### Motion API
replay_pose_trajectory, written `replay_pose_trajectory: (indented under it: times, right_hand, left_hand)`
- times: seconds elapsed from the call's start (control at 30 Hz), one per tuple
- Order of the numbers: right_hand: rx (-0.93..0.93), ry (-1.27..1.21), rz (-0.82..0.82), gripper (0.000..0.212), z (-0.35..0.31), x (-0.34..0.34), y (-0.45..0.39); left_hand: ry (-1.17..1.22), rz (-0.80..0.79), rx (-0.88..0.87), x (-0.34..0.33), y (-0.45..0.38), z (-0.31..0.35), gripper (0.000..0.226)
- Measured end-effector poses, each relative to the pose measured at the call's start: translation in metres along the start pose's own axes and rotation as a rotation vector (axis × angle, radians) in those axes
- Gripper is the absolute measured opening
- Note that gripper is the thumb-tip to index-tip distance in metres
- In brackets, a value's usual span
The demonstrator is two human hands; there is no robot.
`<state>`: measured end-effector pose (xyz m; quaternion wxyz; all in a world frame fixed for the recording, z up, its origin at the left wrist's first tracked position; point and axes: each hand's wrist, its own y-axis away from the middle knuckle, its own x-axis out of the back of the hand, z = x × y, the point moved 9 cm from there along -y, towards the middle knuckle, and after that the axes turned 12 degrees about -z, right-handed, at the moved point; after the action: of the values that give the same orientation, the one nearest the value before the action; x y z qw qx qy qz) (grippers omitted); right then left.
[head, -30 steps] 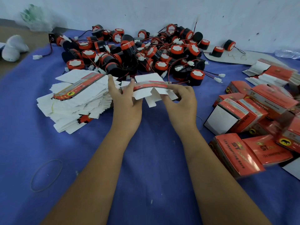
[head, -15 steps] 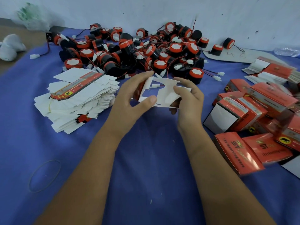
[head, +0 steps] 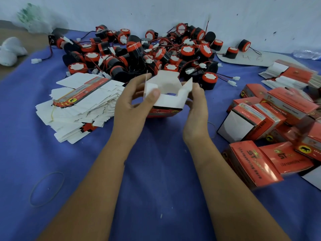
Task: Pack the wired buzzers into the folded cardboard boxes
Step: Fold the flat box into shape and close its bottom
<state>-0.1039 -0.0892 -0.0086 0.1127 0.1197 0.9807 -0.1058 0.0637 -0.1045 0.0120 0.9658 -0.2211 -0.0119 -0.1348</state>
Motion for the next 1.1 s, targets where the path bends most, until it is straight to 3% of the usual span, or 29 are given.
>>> replay_pose_trajectory:
  times: [0.07, 0.17, 0.3, 0.37, 0.47, 0.63, 0.83, 0.9, 0.97, 1.1]
  right_hand:
    - [0.036, 0.051, -0.118, 0.039, -0.002, -0.015, 0.002]
    - [0.131, 0.101, -0.242, 0.021, -0.004, -0.031, 0.008]
    - [0.073, 0.16, -0.174, 0.03, 0.009, -0.026, 0.005]
    - [0.009, 0.103, -0.131, 0.033, 0.015, -0.018, 0.001]
    - [-0.015, 0.036, -0.105, 0.032, 0.016, -0.011, -0.001]
    - [-0.017, 0.047, -0.133, 0.039, 0.014, -0.015, 0.001]
    - [-0.025, -0.047, -0.261, 0.025, 0.016, -0.03, 0.002]
    - [-0.087, -0.163, -0.305, 0.045, 0.02, -0.035, 0.002]
    - [-0.107, -0.26, -0.317, 0.049, 0.019, -0.035, 0.002]
    - [-0.092, -0.132, -0.338, 0.027, 0.018, -0.038, 0.001]
  left_hand:
    - [0.083, 0.041, 0.039, 0.005, -0.002, -0.007, 0.038]
    - [0.119, 0.052, 0.078, 0.006, -0.003, -0.014, 0.026]
    - [0.124, -0.02, 0.138, -0.004, -0.004, -0.019, 0.029]
    - [0.246, -0.094, 0.172, -0.013, -0.005, -0.023, 0.028]
    - [0.423, -0.146, 0.232, -0.021, -0.004, -0.026, 0.048]
    - [0.214, -0.092, 0.16, -0.018, -0.002, -0.018, 0.018]
    - [0.208, -0.091, 0.137, -0.016, -0.003, -0.017, 0.036]
    - [0.228, -0.074, 0.168, -0.014, -0.002, -0.021, 0.034]
    - [0.253, -0.062, 0.189, -0.011, -0.003, -0.024, 0.032]
    - [0.29, -0.049, 0.155, -0.012, -0.004, -0.022, 0.036]
